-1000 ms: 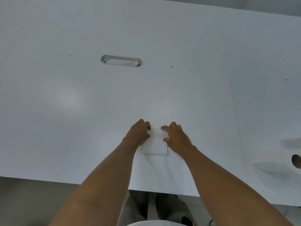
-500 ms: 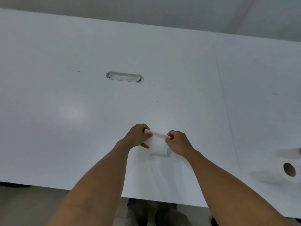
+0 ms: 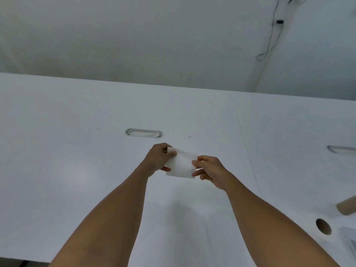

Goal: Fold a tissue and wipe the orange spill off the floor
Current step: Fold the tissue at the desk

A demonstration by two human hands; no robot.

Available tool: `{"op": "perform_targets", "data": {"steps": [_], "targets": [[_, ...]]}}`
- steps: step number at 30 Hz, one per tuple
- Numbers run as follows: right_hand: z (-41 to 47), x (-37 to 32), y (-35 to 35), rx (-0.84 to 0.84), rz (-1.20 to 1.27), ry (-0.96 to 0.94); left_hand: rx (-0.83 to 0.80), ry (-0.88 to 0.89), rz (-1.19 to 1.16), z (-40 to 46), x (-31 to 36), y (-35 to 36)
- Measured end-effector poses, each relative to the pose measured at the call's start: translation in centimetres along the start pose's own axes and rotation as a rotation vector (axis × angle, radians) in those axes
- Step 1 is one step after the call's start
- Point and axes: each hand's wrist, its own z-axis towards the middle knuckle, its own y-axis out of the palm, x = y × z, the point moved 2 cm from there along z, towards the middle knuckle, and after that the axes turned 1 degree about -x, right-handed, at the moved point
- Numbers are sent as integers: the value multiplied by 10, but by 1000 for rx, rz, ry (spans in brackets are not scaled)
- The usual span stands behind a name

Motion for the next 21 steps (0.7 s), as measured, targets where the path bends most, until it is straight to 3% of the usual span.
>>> {"op": "perform_targets", "data": {"steps": [5,10,21], "targets": [[-7,-17,-3,-109,239,41,-12,24,-40,0,27,0],[-7,-23,-4,-71,349,12,-8,18,-1,1,38,-3],[-7,-13,-2,108,216,-96,123,82,52,-8,21,0]]}}
